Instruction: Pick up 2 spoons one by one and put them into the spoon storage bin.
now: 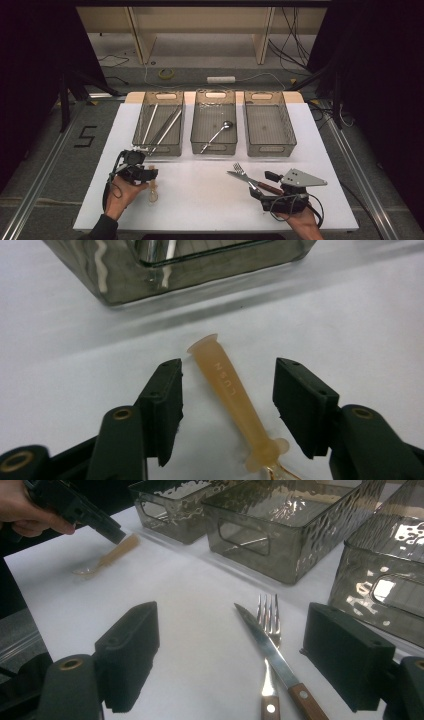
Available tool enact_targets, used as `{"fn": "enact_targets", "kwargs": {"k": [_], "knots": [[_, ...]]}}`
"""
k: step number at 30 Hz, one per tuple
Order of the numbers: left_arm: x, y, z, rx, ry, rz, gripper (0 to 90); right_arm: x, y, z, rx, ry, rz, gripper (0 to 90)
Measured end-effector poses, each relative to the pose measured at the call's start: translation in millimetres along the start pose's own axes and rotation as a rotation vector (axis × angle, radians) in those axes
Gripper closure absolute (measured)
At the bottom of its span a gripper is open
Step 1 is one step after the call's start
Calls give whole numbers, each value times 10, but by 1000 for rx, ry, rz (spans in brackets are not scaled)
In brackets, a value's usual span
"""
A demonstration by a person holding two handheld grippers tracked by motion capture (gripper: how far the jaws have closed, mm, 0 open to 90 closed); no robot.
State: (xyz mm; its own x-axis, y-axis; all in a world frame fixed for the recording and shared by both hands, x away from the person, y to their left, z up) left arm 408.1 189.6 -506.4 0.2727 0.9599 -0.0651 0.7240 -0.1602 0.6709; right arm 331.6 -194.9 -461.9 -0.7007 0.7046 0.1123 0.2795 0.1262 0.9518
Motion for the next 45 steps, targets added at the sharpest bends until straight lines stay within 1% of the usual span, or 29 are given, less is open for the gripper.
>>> {"fn": "enact_targets", "kwargs": {"k": [2, 6, 9, 11, 16, 18, 24, 30, 45], "knots": [[-15, -20, 21, 18, -4, 6, 463, -1, 2, 1, -2, 0, -1, 234], [-19, -27, 64, 28, -4, -3, 497, 4, 0, 0, 2, 0, -2, 234], [-31, -43, 84, 43, -7, 1, 514, 5, 0, 0, 2, -1, -2, 234], [-26, -44, 107, 48, -3, -2, 525, 6, -1, 3, 2, -2, -3, 234], [-25, -59, 156, 67, 7, 11, 563, 7, -2, 7, 1, -1, -4, 234], [-19, -61, 167, 69, 15, 17, 580, 9, -4, 8, 2, -1, -5, 234], [-31, -68, 182, 69, 19, 11, 600, 12, -7, 9, 4, 0, -6, 235], [-28, -71, 183, 70, 14, -4, 625, 11, -7, 10, 4, 0, -8, 235], [-25, -73, 182, 82, 8, -27, 722, 11, -9, 12, 6, -3, -8, 235]]}}
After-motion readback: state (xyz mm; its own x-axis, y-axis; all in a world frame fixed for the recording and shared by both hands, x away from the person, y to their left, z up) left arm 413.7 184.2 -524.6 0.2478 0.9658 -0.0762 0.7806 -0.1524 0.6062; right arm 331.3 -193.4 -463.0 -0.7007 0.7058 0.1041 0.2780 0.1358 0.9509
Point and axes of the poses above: each handheld gripper's, and its own axes: z roughly forward along the jaws, y roughly out of its top, x roughly to its left, the point moved 6 cm from there along z, roughly forward along the jaws, and after that the axes turned 11 degrees about -x, right-handed, at the moved point
